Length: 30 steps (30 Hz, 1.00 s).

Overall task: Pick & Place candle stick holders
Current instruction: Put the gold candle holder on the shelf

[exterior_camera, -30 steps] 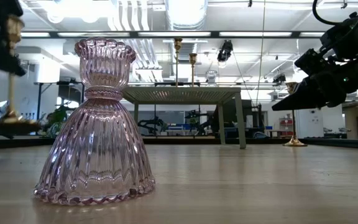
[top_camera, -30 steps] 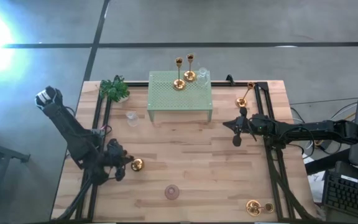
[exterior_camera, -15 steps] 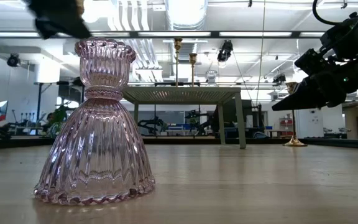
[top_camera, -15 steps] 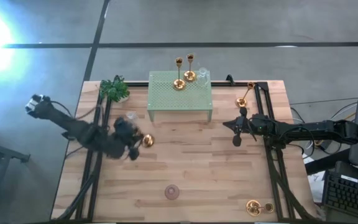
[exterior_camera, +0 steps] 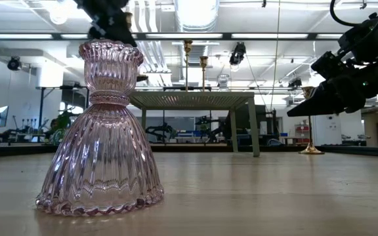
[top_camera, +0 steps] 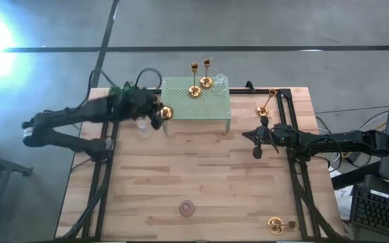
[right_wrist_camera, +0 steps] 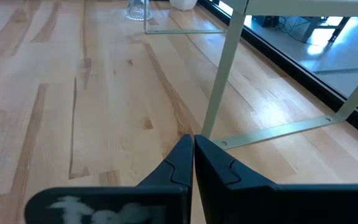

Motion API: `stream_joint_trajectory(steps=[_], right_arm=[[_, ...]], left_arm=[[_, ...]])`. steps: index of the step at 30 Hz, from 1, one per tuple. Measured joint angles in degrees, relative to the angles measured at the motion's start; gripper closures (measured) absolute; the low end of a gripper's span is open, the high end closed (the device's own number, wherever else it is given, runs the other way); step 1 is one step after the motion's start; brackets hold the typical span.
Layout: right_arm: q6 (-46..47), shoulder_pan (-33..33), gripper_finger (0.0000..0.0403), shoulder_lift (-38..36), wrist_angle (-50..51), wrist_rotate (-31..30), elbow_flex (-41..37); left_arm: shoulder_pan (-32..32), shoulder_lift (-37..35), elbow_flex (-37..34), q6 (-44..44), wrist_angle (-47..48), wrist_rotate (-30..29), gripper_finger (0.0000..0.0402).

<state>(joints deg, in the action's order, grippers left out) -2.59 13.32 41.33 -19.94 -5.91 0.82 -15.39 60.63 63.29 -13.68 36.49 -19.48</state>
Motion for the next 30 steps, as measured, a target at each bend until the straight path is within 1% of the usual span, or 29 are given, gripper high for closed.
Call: stream_joint_trajectory(steps=[4,7,12,15,18,21,25,30], right_arm=[[0.0,0.0,0.0394,0.0,0.0,0.0,0.0],[0.0,0.0,0.0394,0.0,0.0,0.0,0.0],[0.0,0.0,0.0394,0.0,0.0,0.0,0.0],[0.0,0.0,0.0394,0.0,0.0,0.0,0.0],[0.0,0.0,0.0394,0.0,0.0,0.0,0.0],[0.0,0.0,0.0394,0.0,0.0,0.0,0.0],[0.0,0.0,0.0394,0.0,0.0,0.0,0.0],[0.0,0.0,0.0394,0.0,0.0,0.0,0.0]], left_arm=[[-7.6,4.9,5.0,4.5,0.1,4.4,0.0381],[-11.5,9.4,9.7,8.2,0.1,7.8,0.0381],[-15.7,17.4,18.9,13.9,1.8,8.8,0.0381],[-18.3,22.0,24.6,15.5,4.4,11.5,0.0381],[-20.5,25.9,28.7,16.8,5.5,13.1,0.0381],[-22.6,28.7,31.1,18.1,5.6,14.8,0.0381],[-25.3,31.9,32.8,18.4,5.5,19.0,0.0381],[-27.5,34.2,33.1,19.3,4.4,19.8,0.0381]])
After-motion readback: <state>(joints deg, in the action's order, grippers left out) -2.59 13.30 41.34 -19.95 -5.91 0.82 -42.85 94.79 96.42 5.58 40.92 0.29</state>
